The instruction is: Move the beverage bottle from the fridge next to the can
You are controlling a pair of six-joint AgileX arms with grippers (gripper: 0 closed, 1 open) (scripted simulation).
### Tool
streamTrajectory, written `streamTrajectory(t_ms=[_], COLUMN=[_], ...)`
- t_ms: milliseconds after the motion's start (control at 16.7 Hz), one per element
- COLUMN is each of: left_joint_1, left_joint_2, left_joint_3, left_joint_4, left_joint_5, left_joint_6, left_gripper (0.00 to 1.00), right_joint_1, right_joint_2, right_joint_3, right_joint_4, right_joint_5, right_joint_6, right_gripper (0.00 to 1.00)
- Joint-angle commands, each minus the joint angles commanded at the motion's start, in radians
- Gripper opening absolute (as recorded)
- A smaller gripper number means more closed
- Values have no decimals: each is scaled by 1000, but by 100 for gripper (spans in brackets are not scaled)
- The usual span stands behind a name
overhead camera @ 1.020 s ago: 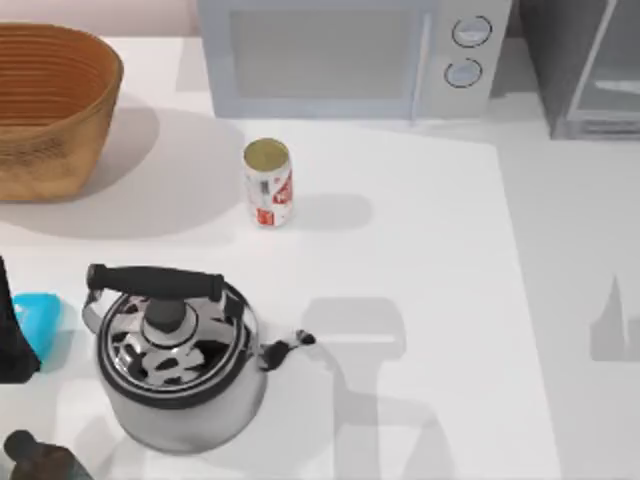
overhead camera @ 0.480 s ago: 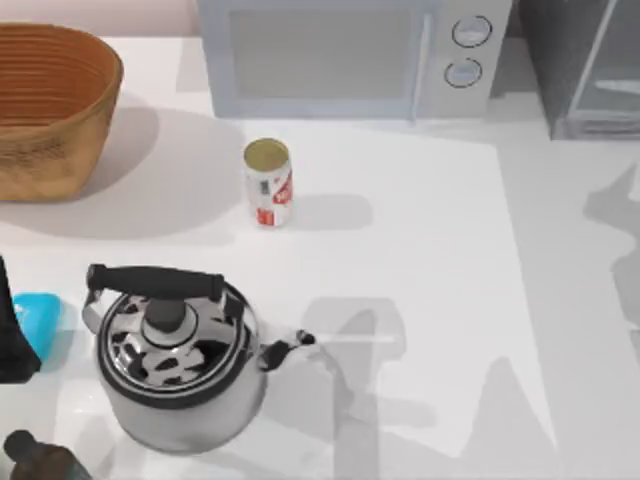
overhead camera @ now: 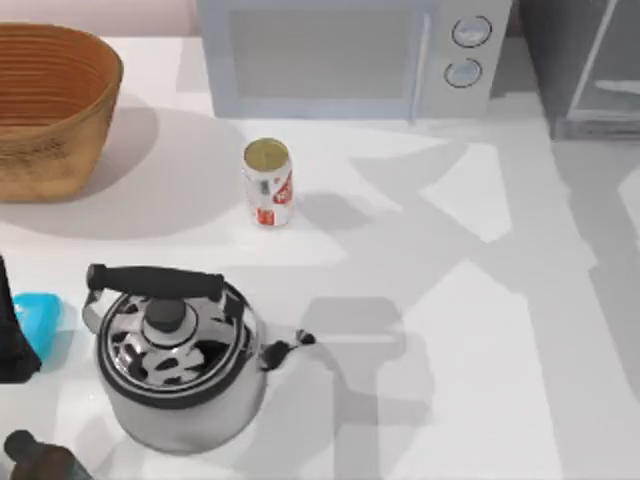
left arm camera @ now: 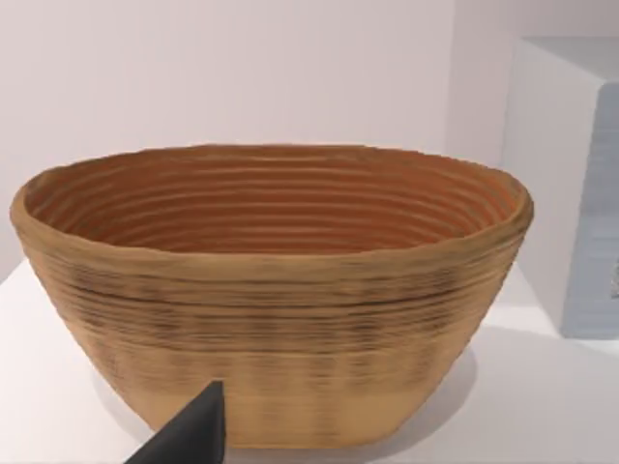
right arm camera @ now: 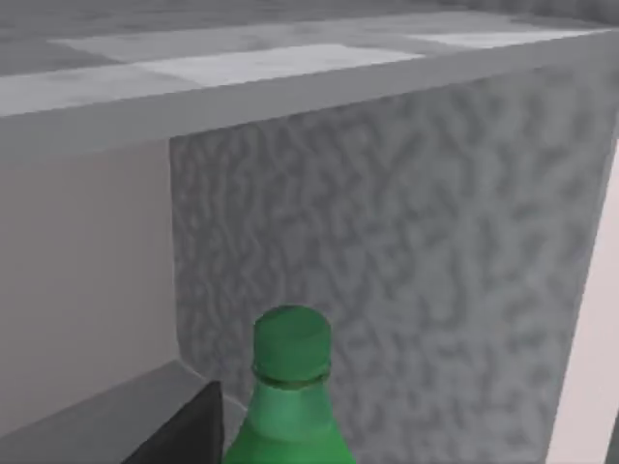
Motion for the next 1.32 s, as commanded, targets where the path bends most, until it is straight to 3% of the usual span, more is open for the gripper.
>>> streamTrajectory(t_ms=[300,540,960,1320], left_joint_1=[0,0,0,0], left_joint_2=[0,0,0,0], left_joint_3=[0,0,0,0], left_joint_4=[0,0,0,0], left_joint_5=[0,0,0,0], left_joint_6=[0,0,0,0], left_gripper=[100,100,100,100], right_joint_1=[18,23,16,-64], right_joint_2=[424,596,618,680], right_joint_3=[252,367,383,509], right_joint_4=[165,245,253,194], right_joint_5=[203,290,297,214], right_joint_6=[4,10,11,10], right_gripper=[100,100,100,100])
